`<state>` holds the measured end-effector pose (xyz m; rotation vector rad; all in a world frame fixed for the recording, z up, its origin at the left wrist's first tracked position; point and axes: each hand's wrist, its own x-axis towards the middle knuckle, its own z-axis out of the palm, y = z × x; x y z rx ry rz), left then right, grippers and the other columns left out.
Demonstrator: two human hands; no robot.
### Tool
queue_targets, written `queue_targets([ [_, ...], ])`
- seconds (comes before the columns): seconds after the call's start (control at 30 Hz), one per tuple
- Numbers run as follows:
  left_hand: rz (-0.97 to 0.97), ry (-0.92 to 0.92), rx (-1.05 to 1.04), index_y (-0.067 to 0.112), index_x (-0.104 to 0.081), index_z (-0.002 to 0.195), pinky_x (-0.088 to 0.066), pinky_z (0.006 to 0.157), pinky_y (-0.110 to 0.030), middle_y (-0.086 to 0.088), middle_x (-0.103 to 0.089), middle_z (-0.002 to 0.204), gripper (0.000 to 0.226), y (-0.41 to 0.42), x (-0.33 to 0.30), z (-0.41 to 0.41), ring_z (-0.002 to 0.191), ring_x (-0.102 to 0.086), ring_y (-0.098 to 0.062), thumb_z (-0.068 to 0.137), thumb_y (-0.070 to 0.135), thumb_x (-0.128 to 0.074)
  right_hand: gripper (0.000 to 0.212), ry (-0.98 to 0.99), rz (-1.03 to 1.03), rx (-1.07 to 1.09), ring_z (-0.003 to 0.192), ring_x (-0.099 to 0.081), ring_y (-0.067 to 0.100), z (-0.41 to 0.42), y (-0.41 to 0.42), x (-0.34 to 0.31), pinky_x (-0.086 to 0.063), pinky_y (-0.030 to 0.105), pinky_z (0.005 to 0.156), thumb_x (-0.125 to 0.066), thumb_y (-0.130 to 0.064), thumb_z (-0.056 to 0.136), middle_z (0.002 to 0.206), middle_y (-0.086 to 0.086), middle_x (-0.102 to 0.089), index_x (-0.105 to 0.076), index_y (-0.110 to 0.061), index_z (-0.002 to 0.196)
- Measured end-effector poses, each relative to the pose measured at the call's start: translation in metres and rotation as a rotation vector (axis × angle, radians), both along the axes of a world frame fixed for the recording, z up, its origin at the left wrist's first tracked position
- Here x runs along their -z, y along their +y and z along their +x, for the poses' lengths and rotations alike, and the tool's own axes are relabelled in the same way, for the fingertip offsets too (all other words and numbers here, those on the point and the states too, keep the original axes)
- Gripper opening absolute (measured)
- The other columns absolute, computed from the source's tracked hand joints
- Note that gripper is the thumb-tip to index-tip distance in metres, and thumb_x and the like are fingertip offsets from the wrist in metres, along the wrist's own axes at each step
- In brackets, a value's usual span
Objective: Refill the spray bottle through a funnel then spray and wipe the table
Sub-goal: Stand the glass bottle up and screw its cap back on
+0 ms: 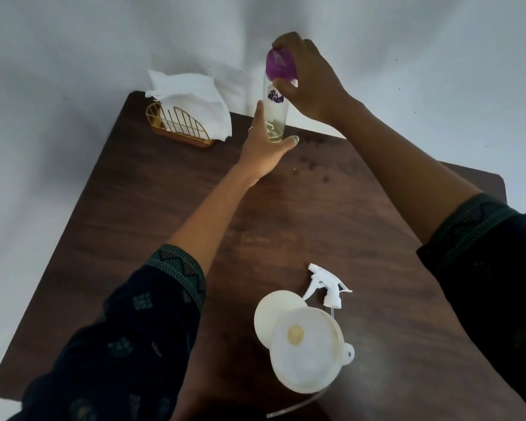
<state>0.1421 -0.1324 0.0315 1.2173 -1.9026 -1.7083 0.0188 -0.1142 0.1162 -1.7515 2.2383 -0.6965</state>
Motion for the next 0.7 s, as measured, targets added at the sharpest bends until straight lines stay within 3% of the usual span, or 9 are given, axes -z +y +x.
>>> queue_targets([
  [0.2, 0.010, 0.004, 0.011, 0.023, -0.001, 0.154, -0.027, 0.117, -0.037, -0.007, -0.019, 0.159, 0.101, 0.000, 0.002, -0.001, 0.143, -0.027, -0.020, 0.082, 0.030, -0.072, 0.061, -0.004, -0.004, -0.002, 0.112, -0.052, 0.027, -0.003, 0.001, 0.004, -0.051, 0.041, 0.088, -0.065, -0.015, 0.076, 0.133, 0.012, -0.042, -0.043, -0.014, 0.133],
  [0.37, -0.025, -0.010, 0.003, 0.023, -0.005, 0.154, -0.028, 0.116, -0.036, -0.005, -0.021, 0.159, 0.096, 0.006, -0.013, 0.009, 0.143, -0.028, -0.020, 0.084, 0.029, -0.071, 0.078, 0.008, 0.030, -0.016, 0.130, -0.040, 0.026, -0.003, 0.010, -0.002, -0.044, 0.049, 0.099, -0.064, -0.029, 0.075, 0.146, 0.009, -0.034, -0.030, -0.018, 0.144],
  [0.47, -0.019, 0.089, -0.019, 0.018, -0.018, 0.151, -0.038, 0.110, -0.034, -0.004, -0.033, 0.154, 0.081, 0.023, -0.026, 0.030, 0.131, -0.042, -0.014, 0.088, 0.020, -0.068, 0.065, -0.032, -0.058, 0.026, 0.127, -0.042, 0.021, 0.003, 0.036, -0.014, -0.043, 0.044, 0.101, -0.059, -0.031, 0.078, 0.140, 0.005, -0.041, -0.039, -0.020, 0.139],
  [0.6, -0.081, 0.146, -0.037, 0.019, -0.049, 0.134, -0.048, 0.091, -0.022, 0.002, -0.057, 0.129, 0.045, 0.070, -0.031, 0.079, 0.113, -0.060, -0.012, 0.091, 0.017, -0.063, 0.034, -0.065, -0.167, 0.068, 0.114, -0.050, 0.023, 0.029, 0.107, -0.029, -0.038, 0.033, 0.099, -0.057, -0.029, 0.084, 0.120, 0.003, -0.057, -0.062, -0.019, 0.117],
  [0.7, -0.089, 0.131, -0.026, 0.029, -0.058, 0.121, -0.048, 0.090, -0.016, 0.010, -0.062, 0.120, 0.034, 0.121, -0.026, 0.122, 0.105, -0.059, 0.006, 0.094, 0.008, -0.054, 0.026, -0.181, -0.080, 0.015, 0.105, -0.058, 0.018, 0.050, 0.166, -0.025, -0.045, 0.042, 0.095, -0.058, -0.037, 0.084, 0.106, -0.005, -0.066, -0.069, -0.025, 0.105],
])
